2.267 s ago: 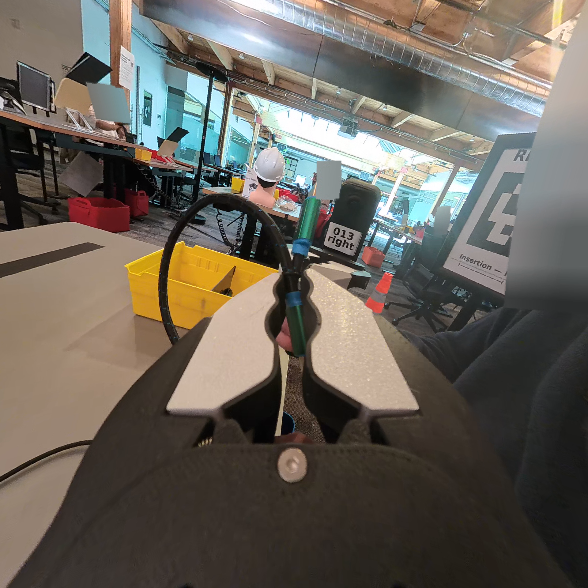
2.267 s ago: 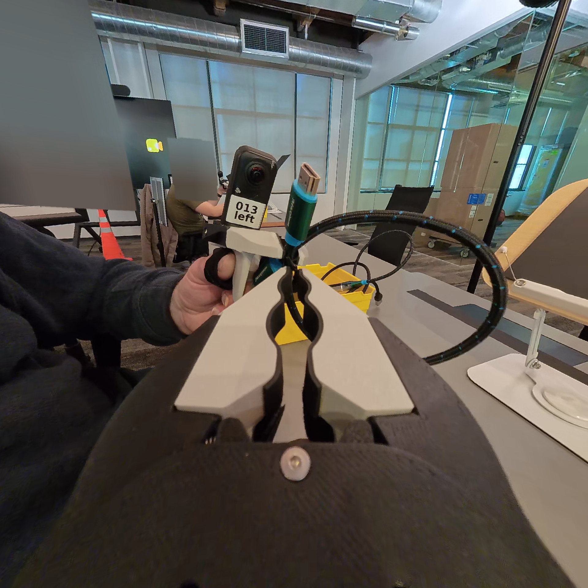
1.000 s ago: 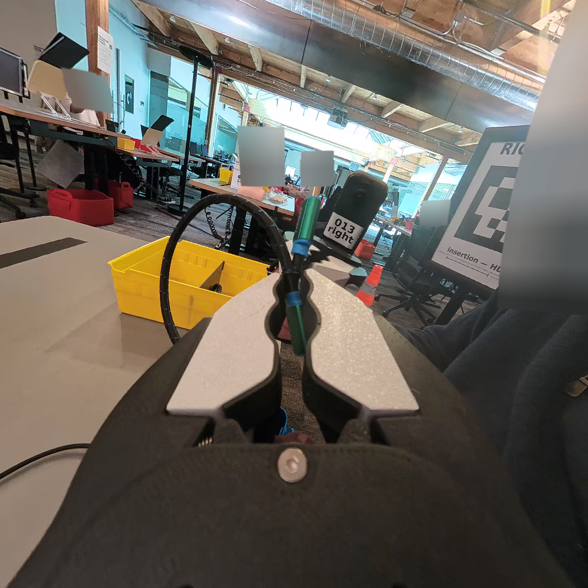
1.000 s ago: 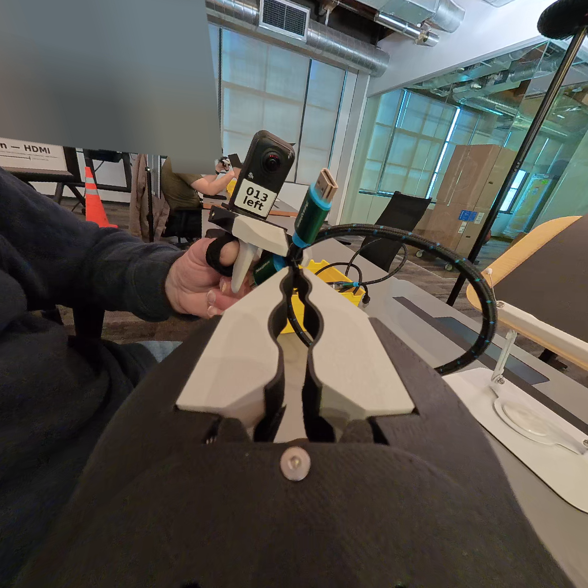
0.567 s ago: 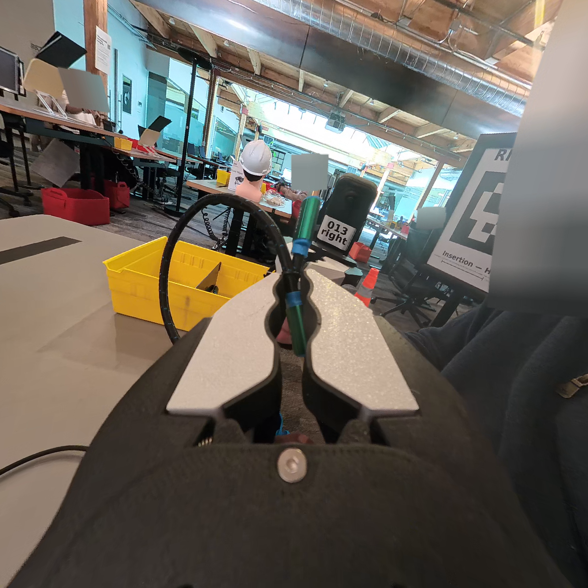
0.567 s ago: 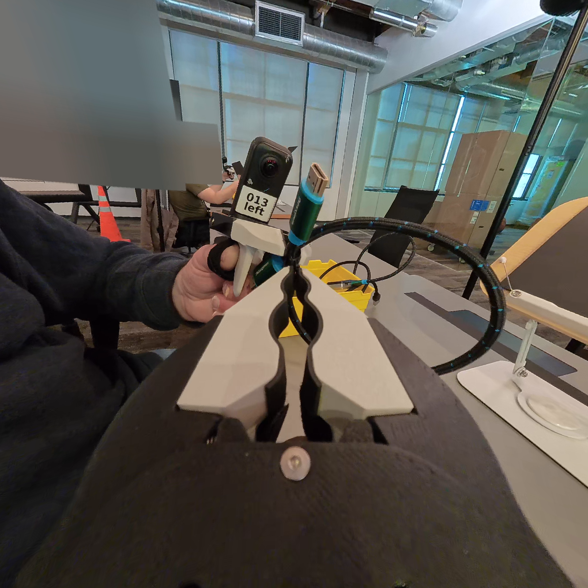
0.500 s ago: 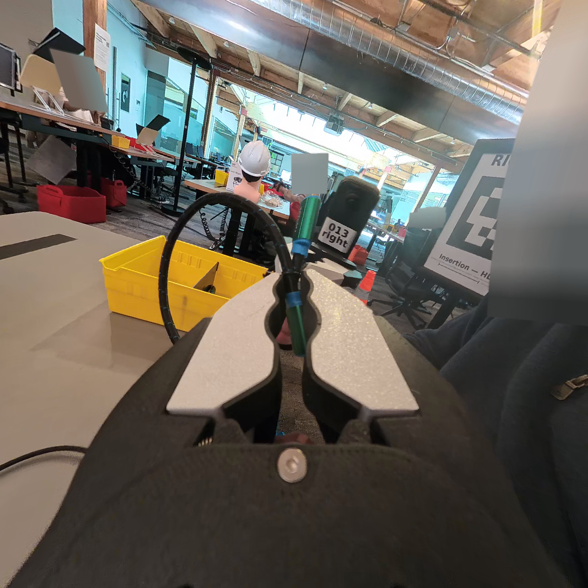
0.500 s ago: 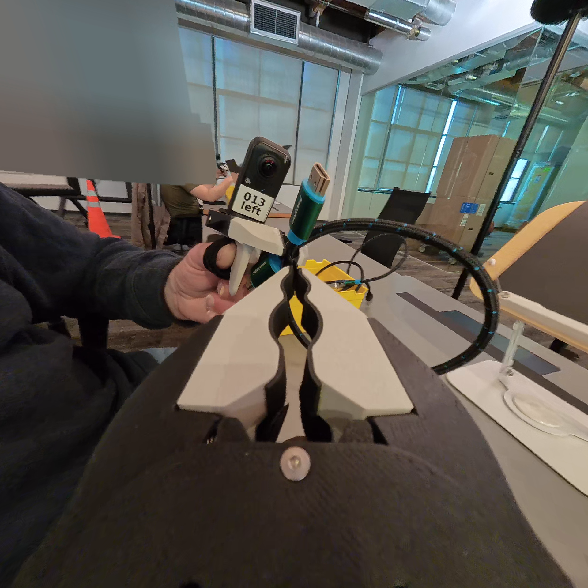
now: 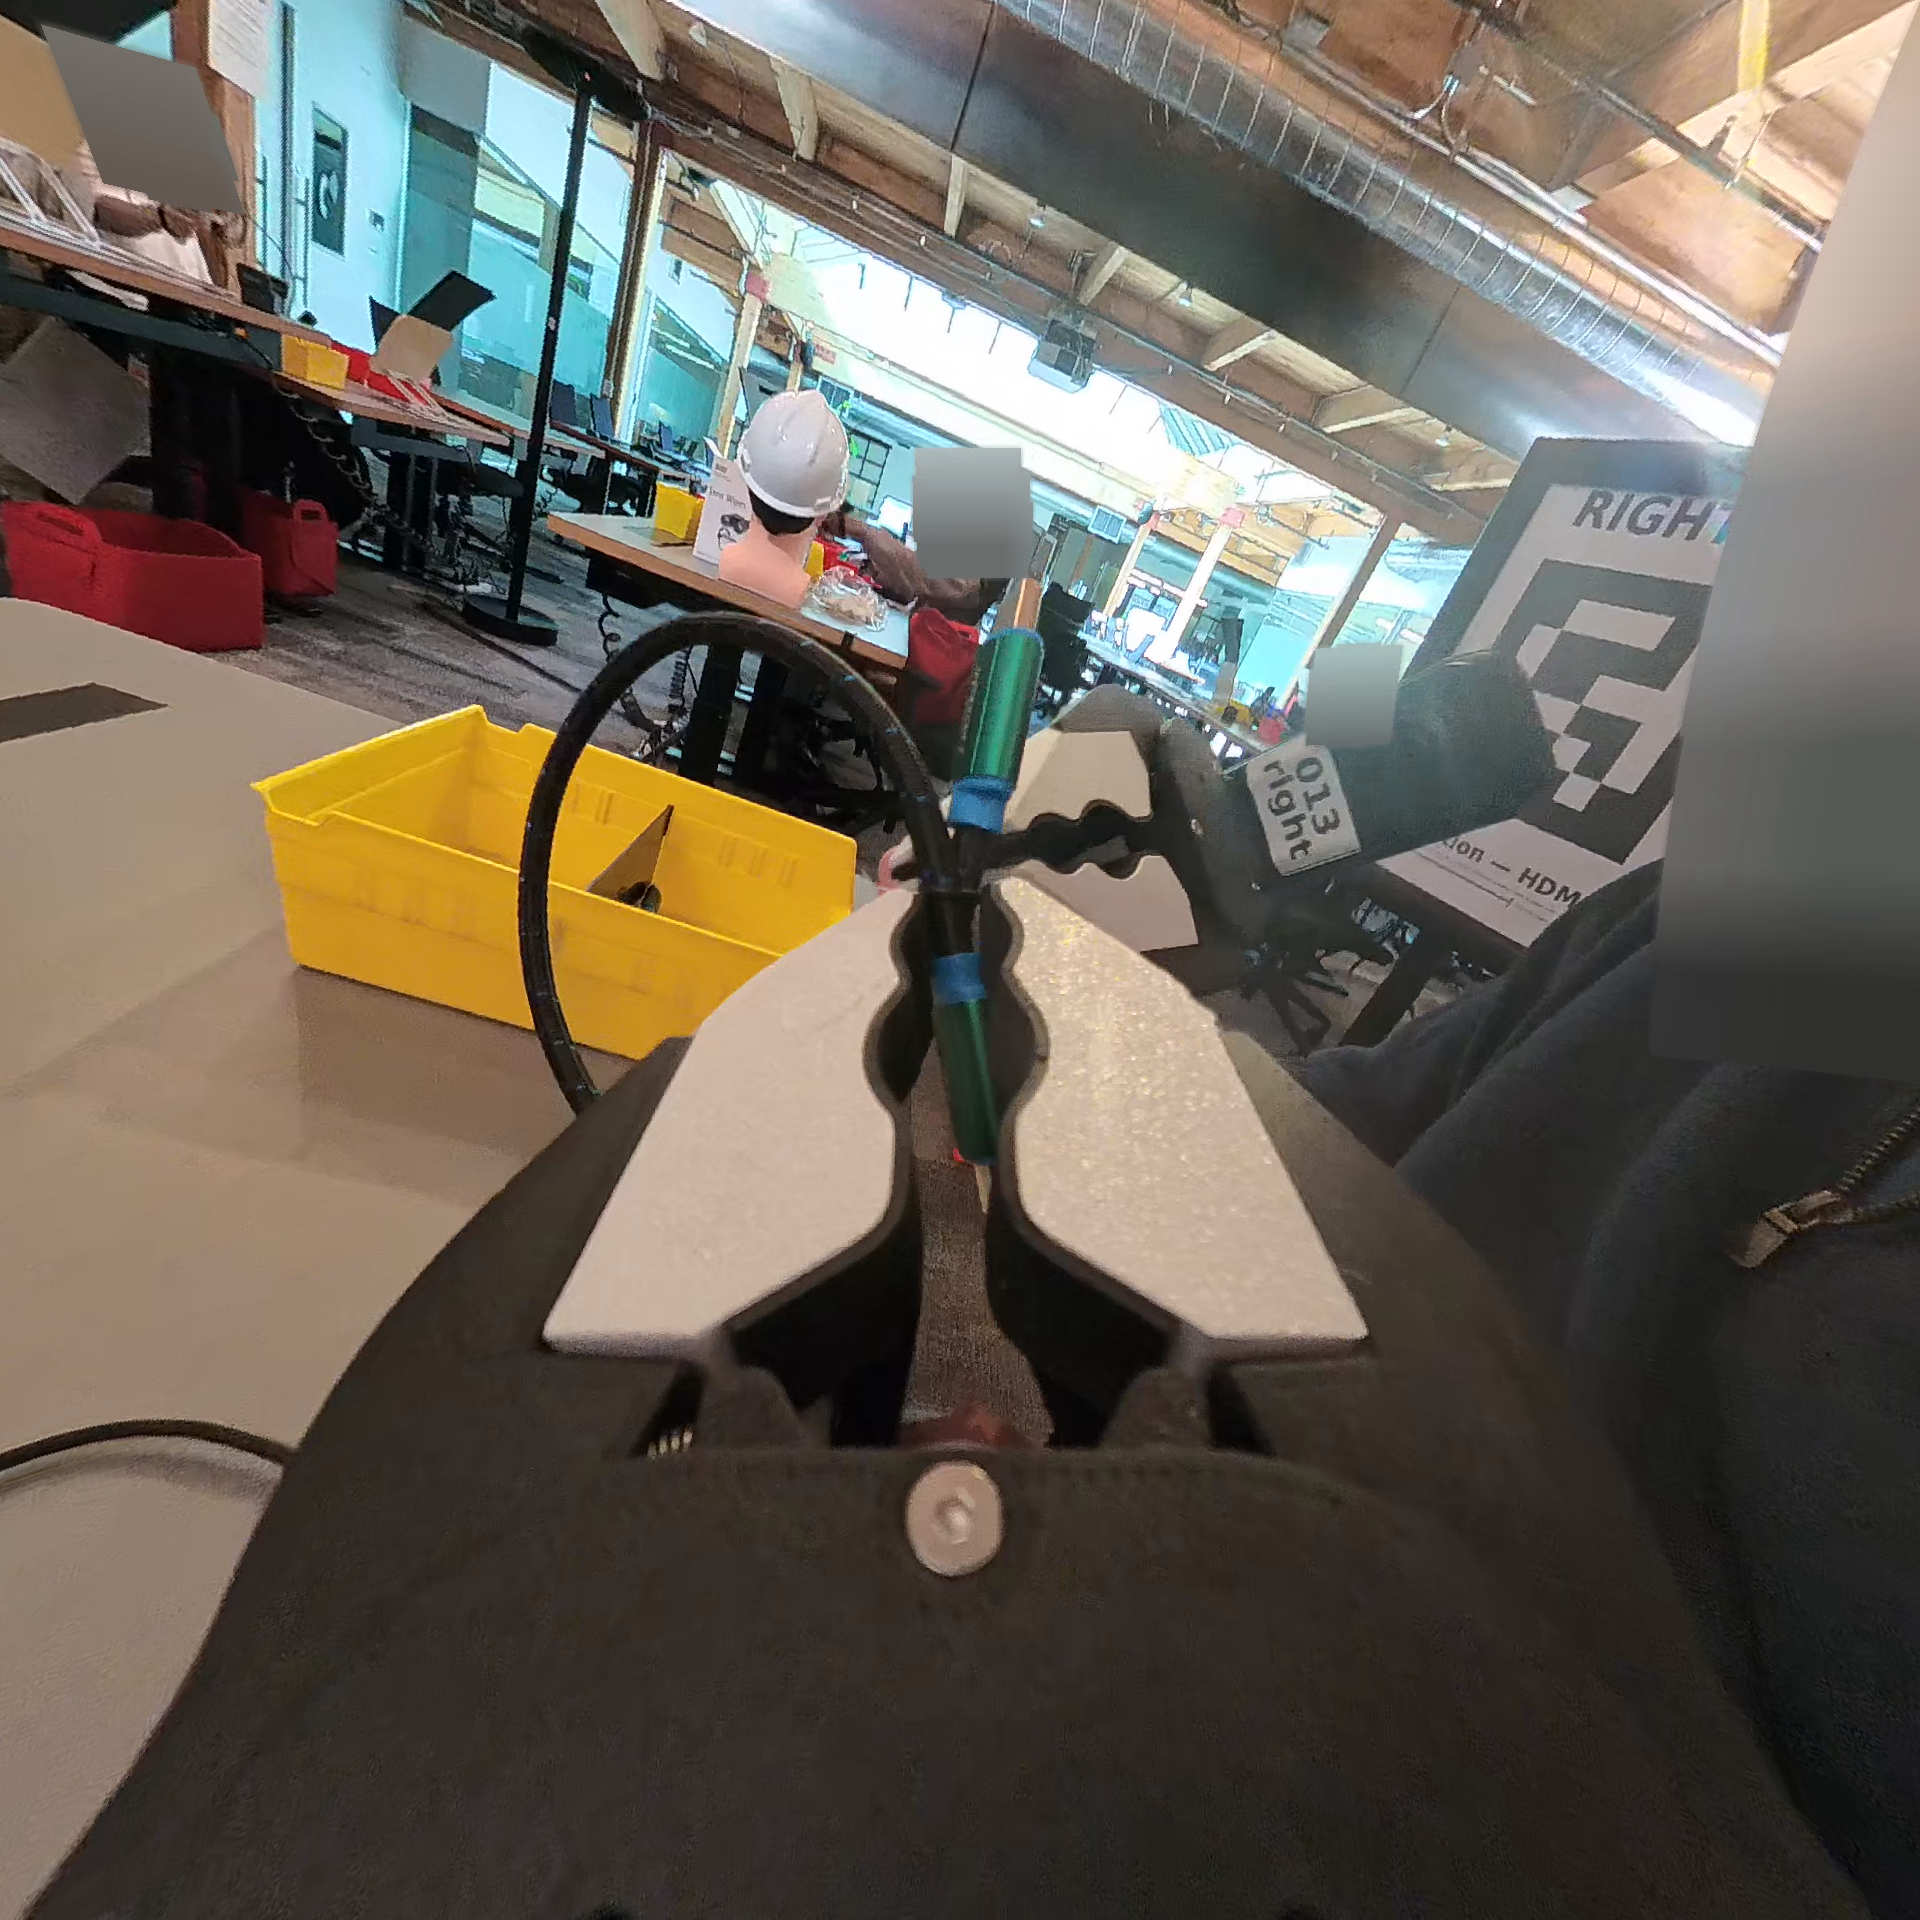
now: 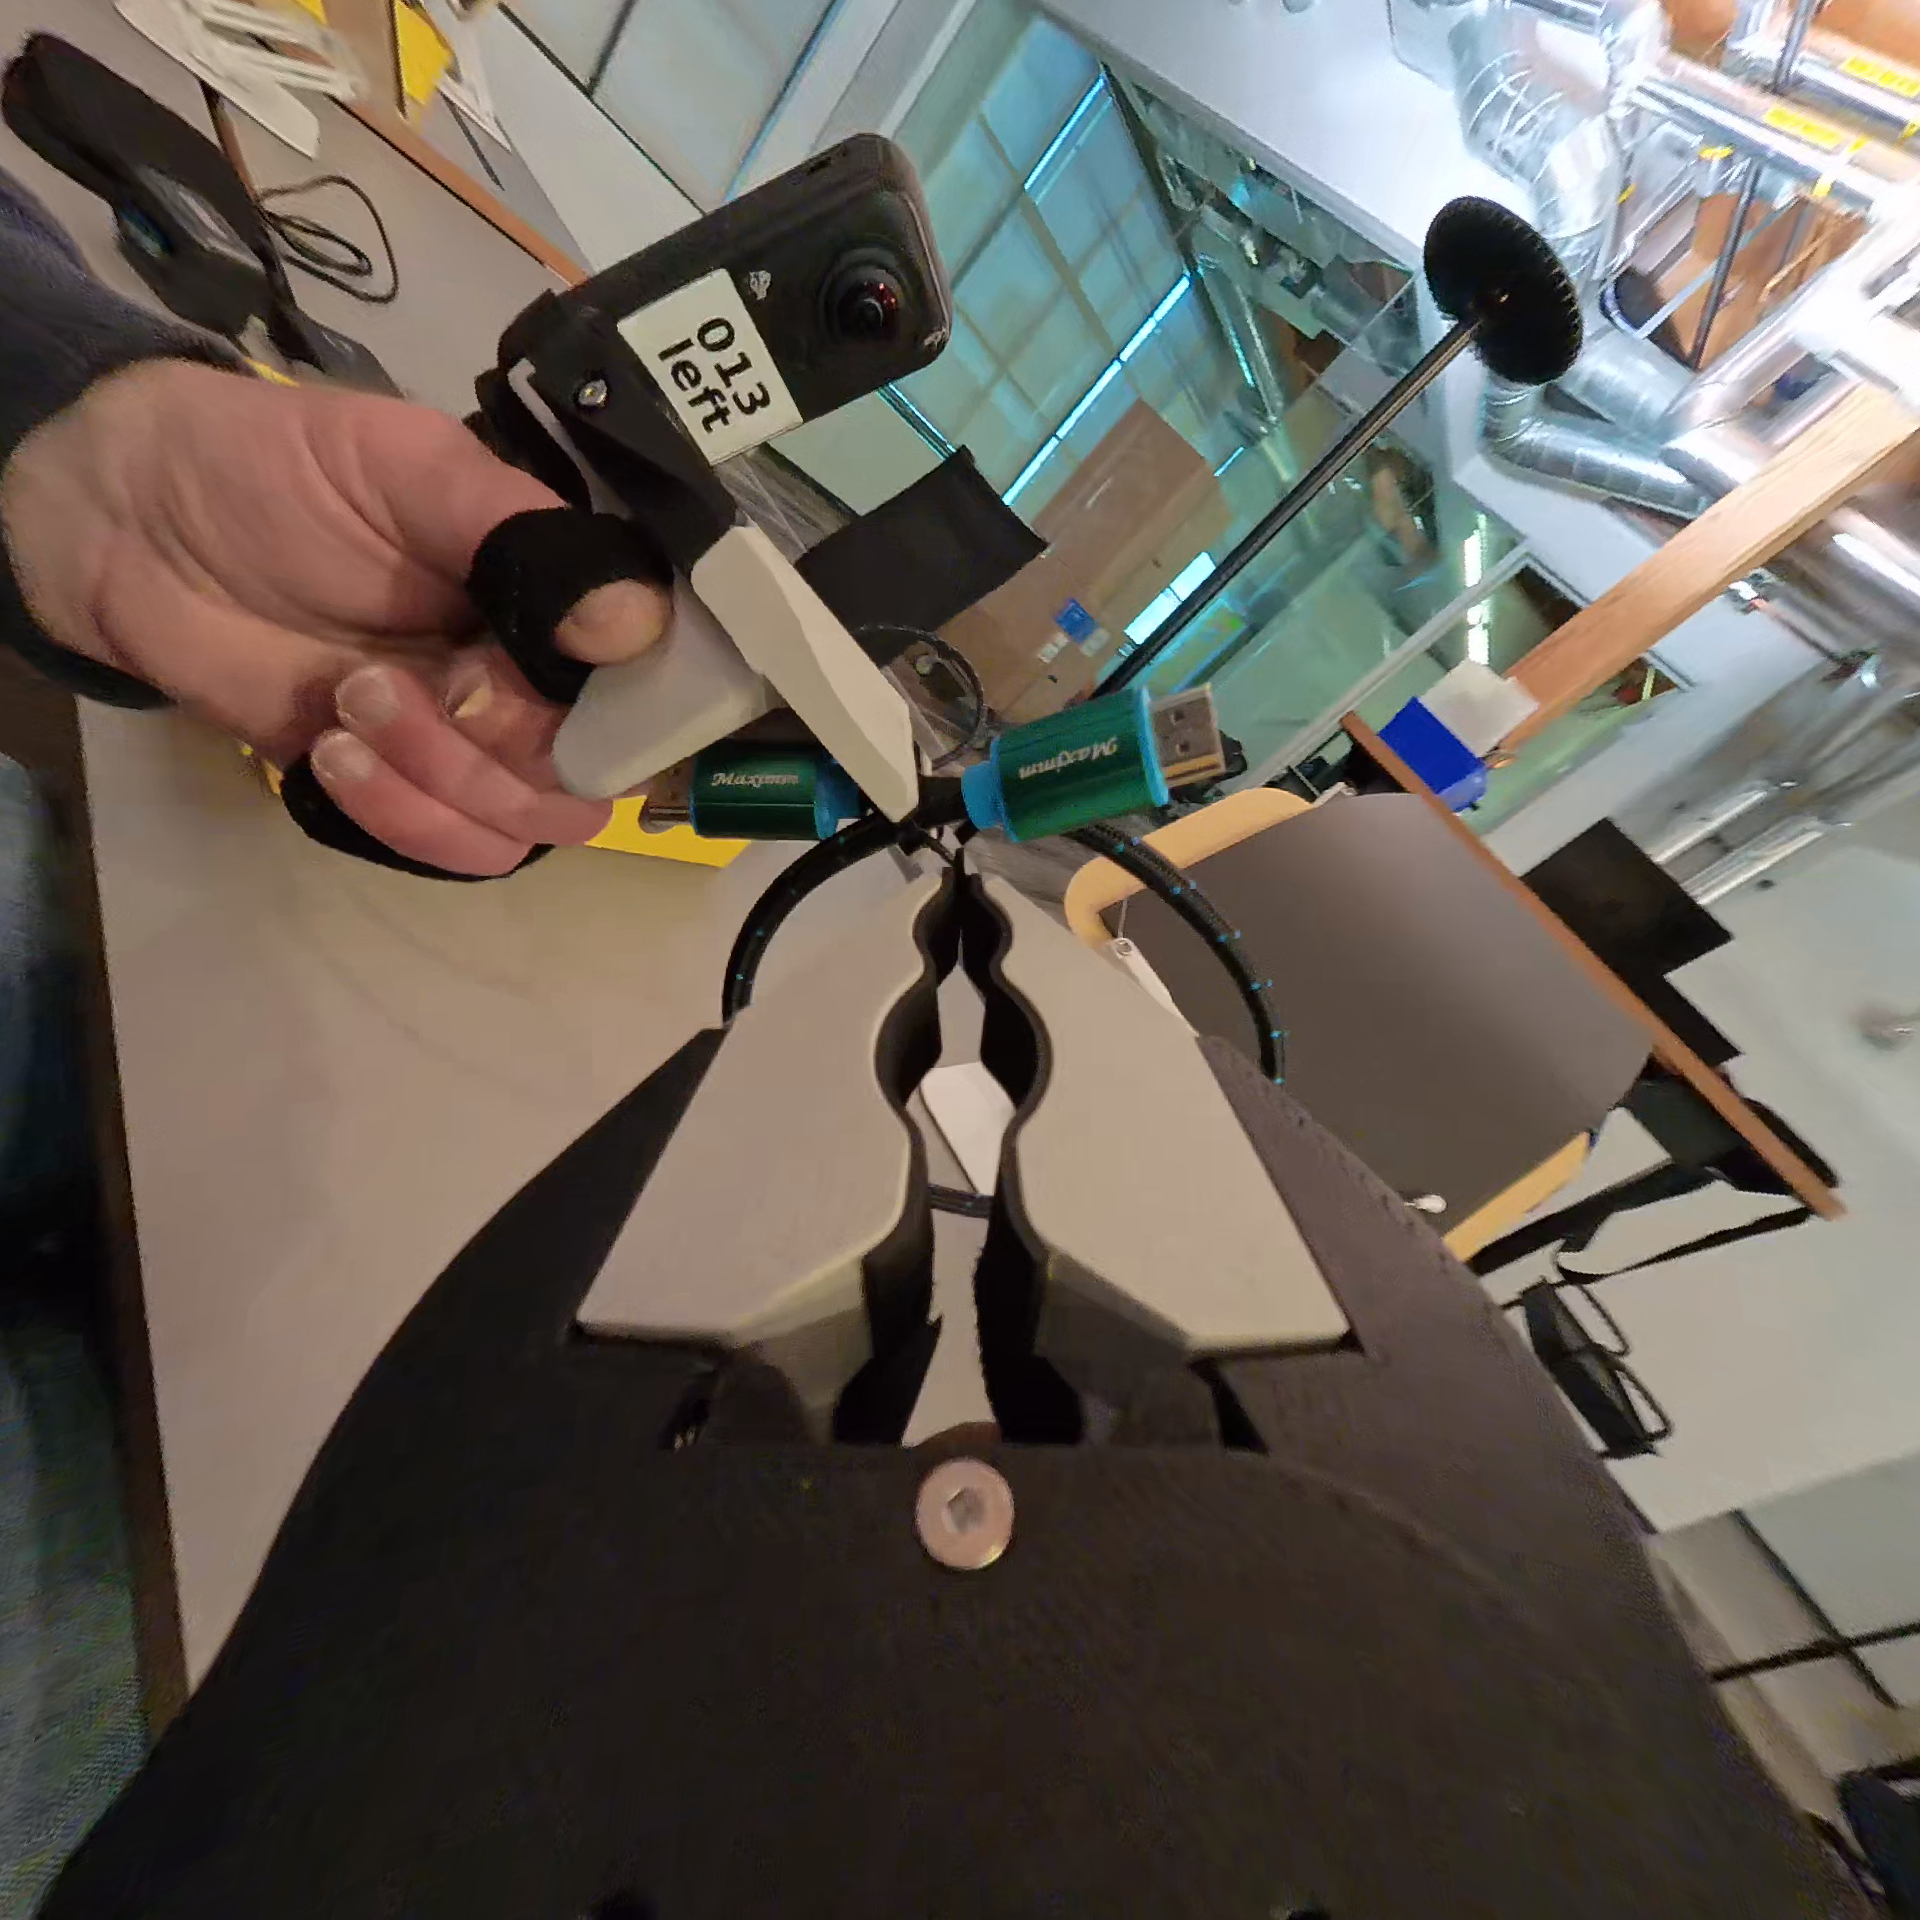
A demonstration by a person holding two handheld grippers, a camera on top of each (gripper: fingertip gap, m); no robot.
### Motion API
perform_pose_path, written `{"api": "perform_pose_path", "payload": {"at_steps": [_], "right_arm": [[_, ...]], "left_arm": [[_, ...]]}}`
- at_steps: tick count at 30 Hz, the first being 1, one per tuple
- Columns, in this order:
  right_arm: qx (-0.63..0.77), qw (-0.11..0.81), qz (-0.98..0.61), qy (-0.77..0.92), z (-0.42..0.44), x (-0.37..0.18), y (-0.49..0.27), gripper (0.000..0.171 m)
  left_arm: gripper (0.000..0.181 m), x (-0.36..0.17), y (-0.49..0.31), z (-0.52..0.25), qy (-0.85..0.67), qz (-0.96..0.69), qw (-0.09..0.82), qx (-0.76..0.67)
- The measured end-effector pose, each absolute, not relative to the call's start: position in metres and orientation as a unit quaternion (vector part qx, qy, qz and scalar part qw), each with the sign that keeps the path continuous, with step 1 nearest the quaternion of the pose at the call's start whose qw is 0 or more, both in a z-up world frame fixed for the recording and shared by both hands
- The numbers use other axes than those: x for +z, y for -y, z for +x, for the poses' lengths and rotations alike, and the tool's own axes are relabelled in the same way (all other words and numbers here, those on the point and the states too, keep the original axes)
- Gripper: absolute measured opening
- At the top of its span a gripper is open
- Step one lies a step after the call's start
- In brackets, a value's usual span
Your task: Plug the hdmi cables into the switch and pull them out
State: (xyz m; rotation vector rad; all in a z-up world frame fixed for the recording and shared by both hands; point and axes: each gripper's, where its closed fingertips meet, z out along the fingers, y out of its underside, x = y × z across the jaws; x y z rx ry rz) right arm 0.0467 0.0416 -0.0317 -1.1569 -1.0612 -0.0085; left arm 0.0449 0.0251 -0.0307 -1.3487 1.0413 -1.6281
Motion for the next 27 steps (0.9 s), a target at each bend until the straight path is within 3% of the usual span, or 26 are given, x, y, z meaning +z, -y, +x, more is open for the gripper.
{"api": "perform_pose_path", "payload": {"at_steps": [15, 19, 23, 27], "right_arm": [[-0.037, 0.713, -0.497, 0.494, 0.046, -0.026, -0.029, 0.0], [0.054, 0.703, -0.514, 0.489, 0.046, -0.031, -0.031, 0.0], [0.161, 0.683, -0.528, 0.478, 0.048, -0.03, -0.025, 0.018], [0.257, 0.658, -0.545, 0.451, 0.049, -0.03, -0.024, 0.023]], "left_arm": [[0.008, -0.029, -0.027, 0.044, -0.424, -0.537, 0.407, -0.604], [0.008, -0.03, -0.028, 0.044, -0.438, -0.534, 0.417, -0.591], [0.008, -0.027, -0.027, 0.041, -0.459, -0.527, 0.439, -0.565], [0.008, -0.029, -0.03, 0.04, -0.479, -0.525, 0.453, -0.537]]}}
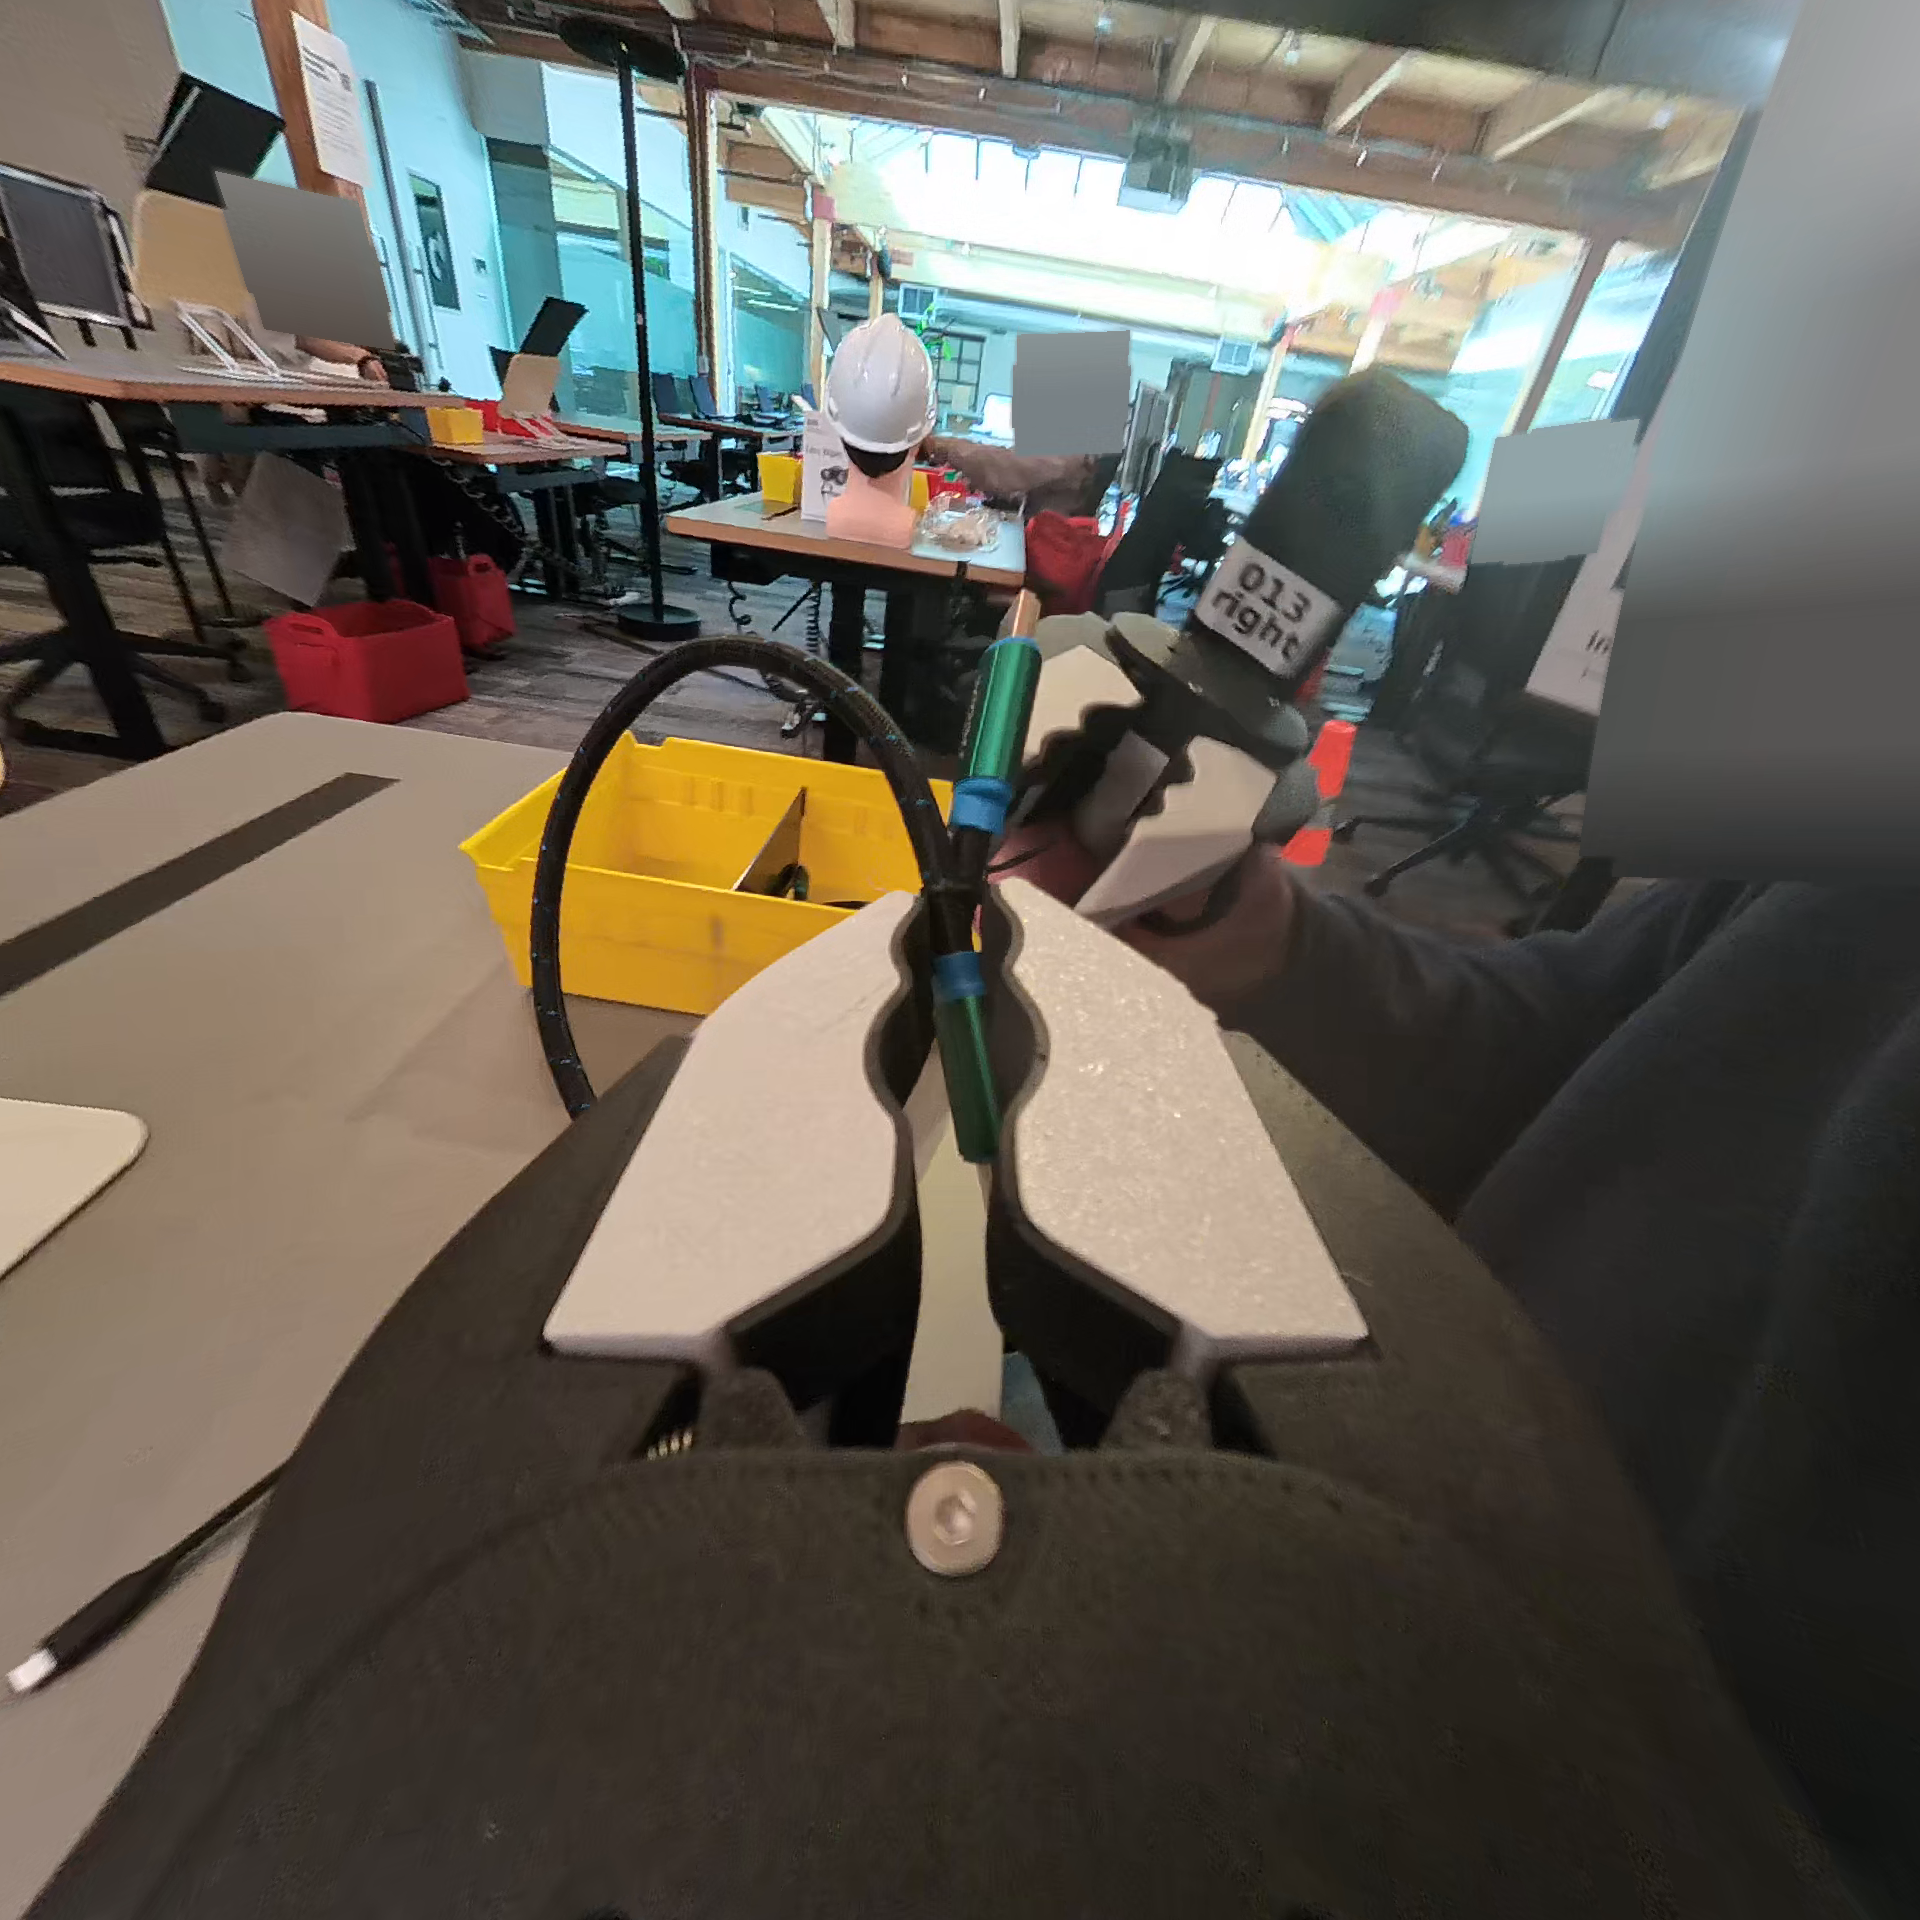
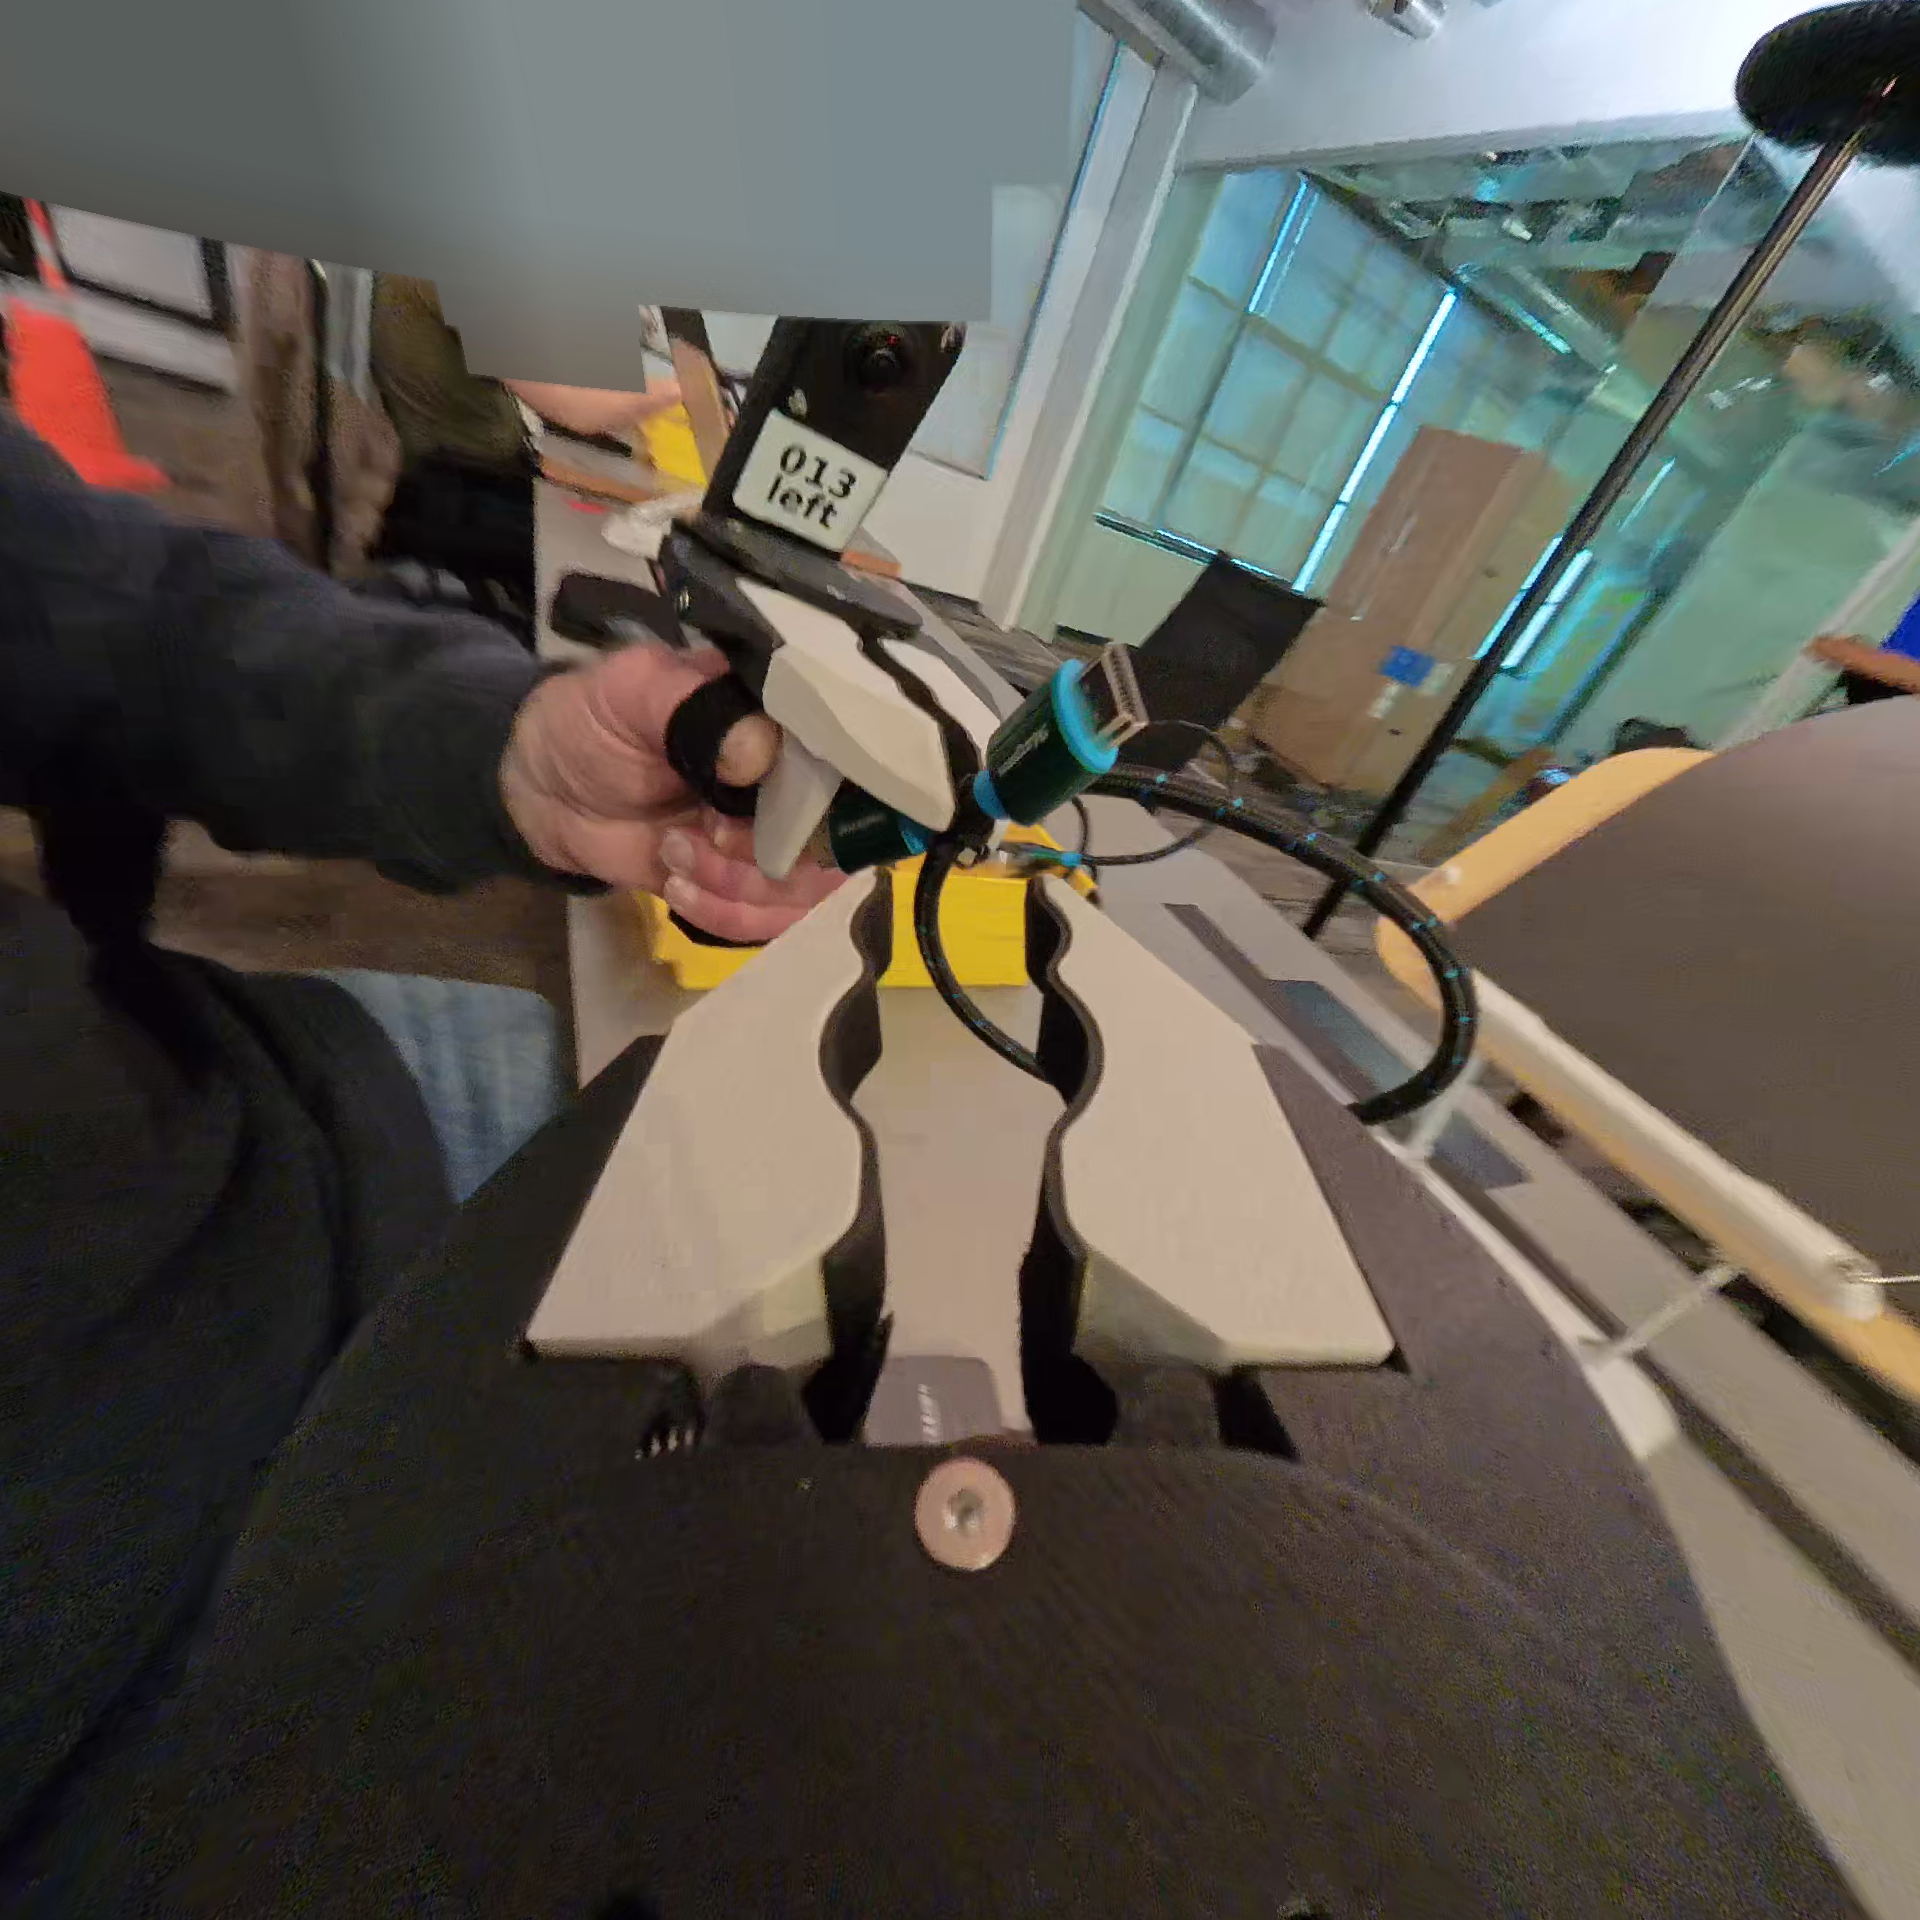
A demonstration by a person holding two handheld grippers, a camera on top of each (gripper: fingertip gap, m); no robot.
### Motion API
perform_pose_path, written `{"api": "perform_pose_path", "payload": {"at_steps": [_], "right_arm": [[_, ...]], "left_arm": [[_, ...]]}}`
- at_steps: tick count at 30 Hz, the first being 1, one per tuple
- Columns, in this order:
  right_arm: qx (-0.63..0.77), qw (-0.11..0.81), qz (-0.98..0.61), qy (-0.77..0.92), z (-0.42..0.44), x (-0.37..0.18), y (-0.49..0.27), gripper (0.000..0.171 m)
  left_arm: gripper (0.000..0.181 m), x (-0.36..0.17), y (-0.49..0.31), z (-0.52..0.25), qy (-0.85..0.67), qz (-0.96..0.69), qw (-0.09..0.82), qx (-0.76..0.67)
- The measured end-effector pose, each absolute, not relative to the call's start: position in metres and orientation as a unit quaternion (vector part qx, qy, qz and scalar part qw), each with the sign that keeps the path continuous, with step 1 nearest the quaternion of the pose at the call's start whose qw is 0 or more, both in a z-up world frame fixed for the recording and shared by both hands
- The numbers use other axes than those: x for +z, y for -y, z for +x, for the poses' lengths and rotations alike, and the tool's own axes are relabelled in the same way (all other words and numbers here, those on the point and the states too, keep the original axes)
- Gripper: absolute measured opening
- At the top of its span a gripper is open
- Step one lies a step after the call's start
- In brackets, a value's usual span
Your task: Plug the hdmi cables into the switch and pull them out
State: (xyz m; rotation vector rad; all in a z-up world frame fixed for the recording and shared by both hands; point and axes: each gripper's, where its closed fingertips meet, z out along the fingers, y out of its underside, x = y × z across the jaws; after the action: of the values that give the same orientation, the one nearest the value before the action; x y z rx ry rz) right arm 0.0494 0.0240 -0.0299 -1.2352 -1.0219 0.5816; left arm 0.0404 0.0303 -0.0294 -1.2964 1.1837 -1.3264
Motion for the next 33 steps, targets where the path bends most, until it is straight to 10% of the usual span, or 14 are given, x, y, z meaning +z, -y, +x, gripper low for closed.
{"api": "perform_pose_path", "payload": {"at_steps": [14, 33], "right_arm": [[0.448, 0.559, -0.59, 0.371, 0.042, -0.037, -0.026, 0.005], [0.227, 0.659, -0.573, 0.431, 0.04, -0.033, -0.025, 0.0]], "left_arm": [[0.008, -0.042, -0.025, 0.047, -0.529, -0.519, 0.469, -0.48], [0.008, -0.036, -0.028, 0.046, -0.459, -0.536, 0.422, -0.569]]}}
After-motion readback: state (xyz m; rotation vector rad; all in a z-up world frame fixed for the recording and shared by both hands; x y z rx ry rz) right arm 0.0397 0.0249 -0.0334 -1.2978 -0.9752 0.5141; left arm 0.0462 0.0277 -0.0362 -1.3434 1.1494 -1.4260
